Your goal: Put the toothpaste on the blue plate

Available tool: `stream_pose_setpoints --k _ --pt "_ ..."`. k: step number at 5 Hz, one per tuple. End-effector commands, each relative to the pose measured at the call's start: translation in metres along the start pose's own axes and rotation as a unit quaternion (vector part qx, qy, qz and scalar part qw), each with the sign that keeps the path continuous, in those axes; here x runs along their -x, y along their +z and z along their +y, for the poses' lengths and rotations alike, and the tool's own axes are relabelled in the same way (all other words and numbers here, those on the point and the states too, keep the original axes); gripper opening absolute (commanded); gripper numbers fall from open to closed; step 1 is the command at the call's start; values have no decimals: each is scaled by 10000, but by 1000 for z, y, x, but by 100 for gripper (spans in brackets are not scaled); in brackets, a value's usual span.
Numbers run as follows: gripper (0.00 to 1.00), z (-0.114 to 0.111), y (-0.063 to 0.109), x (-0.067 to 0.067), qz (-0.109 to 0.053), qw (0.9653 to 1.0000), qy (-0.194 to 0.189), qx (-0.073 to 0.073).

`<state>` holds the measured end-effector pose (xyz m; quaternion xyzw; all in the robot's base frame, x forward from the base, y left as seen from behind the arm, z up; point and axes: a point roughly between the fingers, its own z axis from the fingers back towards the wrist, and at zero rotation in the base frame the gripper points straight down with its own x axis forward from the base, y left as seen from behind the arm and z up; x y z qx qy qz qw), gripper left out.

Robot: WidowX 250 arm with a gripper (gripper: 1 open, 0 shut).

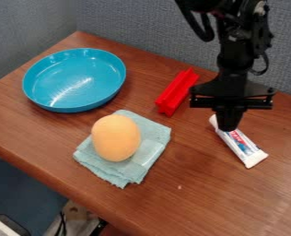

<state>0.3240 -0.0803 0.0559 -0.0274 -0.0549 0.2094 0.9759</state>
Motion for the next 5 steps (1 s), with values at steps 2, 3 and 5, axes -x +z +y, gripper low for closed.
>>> stream_pose_setpoints --k 2,3,5 --pt "0 4 24 -12 -322 9992 217 102" --pt "0 5 26 -12 -331 9990 282 74" --pt "0 5 31 -13 -348 9986 393 57"
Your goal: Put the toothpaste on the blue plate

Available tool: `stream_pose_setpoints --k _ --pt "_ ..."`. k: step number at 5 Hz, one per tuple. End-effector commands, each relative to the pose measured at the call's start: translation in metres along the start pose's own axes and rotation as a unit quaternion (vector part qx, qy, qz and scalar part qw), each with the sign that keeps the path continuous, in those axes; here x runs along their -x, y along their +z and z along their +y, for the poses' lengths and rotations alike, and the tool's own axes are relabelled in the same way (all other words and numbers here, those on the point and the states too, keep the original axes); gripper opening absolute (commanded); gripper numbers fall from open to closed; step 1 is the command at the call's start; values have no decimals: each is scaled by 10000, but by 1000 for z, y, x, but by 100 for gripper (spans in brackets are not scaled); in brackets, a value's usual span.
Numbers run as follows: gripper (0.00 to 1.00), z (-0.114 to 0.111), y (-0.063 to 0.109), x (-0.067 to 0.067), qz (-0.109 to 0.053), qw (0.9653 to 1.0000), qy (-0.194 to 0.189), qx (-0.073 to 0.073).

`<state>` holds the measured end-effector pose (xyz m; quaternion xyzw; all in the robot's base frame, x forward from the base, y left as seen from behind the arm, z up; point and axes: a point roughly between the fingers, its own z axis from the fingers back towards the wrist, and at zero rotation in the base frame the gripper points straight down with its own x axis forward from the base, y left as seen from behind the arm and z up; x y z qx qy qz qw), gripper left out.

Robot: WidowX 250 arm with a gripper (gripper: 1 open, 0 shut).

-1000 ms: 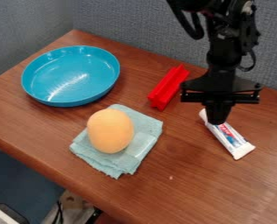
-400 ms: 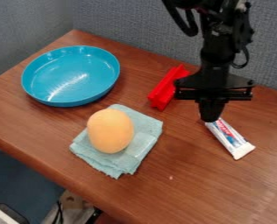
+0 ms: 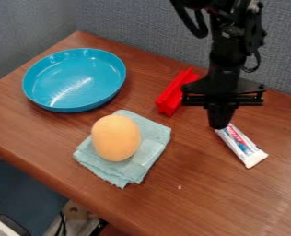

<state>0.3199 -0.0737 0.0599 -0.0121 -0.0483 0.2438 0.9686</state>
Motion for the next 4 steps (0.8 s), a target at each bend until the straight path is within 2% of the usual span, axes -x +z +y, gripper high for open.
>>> stream_pose_setpoints --k 1,4 --pt "0 -3 29 -14 -360 9990 108 245" --pt "0 -4 35 -12 -286 9990 256 227"
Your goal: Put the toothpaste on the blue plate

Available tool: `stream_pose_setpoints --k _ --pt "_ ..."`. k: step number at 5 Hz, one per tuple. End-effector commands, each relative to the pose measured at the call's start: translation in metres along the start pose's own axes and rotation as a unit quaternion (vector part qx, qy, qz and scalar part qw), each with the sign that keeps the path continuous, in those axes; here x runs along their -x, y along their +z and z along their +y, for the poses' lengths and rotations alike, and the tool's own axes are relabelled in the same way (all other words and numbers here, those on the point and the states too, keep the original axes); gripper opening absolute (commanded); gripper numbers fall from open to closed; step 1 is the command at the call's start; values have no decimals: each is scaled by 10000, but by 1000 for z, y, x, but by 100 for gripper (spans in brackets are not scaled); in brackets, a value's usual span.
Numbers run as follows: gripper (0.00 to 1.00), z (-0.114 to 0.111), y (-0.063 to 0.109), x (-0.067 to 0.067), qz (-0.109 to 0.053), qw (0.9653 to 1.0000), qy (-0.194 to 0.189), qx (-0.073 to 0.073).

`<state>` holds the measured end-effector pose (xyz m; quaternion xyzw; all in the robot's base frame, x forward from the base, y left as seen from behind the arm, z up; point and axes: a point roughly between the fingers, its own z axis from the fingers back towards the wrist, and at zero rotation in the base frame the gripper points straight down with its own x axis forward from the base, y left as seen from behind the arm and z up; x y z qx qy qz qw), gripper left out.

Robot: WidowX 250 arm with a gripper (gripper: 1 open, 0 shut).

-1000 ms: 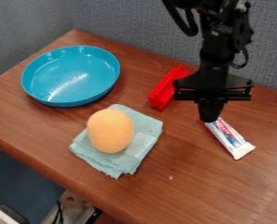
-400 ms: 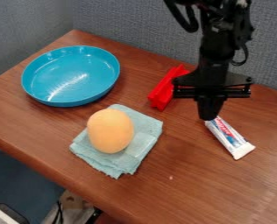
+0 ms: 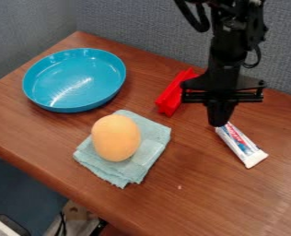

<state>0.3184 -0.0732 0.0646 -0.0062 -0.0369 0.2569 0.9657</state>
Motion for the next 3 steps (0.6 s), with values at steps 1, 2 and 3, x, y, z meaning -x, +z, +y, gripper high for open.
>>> stream_pose_setpoints --k 1,2,3 --pt "0 -7 31 -11 -328 9988 184 316" --pt "0 -8 31 -10 -275 9989 236 312" --pt "0 -10 30 -11 -208 9989 278 312"
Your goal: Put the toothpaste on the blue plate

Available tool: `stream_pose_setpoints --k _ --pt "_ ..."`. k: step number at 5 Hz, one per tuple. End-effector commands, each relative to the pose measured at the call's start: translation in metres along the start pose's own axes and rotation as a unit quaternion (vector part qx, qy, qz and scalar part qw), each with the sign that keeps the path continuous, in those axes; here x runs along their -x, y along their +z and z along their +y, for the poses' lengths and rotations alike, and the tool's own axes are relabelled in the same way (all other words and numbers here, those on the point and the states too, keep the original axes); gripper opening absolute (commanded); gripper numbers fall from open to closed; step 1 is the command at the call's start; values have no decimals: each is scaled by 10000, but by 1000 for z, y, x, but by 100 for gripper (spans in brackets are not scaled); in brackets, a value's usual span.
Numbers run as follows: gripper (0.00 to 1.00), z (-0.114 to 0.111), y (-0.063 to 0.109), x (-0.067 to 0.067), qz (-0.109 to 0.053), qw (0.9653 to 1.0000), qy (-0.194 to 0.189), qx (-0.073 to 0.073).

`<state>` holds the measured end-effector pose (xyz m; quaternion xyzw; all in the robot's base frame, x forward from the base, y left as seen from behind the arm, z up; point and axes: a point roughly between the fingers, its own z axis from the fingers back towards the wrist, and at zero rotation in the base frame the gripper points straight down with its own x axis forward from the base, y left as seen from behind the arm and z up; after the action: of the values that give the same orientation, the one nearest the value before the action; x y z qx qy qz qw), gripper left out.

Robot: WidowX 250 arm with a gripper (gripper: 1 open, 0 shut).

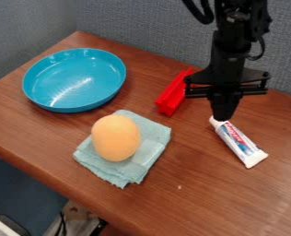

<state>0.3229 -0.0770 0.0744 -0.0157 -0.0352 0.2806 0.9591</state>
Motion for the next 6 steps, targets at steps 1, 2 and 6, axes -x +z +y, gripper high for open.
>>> stream_pose_setpoints --k 1,2,6 --pt "0 -5 20 -9 -207 9995 73 240" --pt "0 -4 19 -10 -190 9995 101 219" --pt "0 -3 8 -14 -89 9996 231 159"
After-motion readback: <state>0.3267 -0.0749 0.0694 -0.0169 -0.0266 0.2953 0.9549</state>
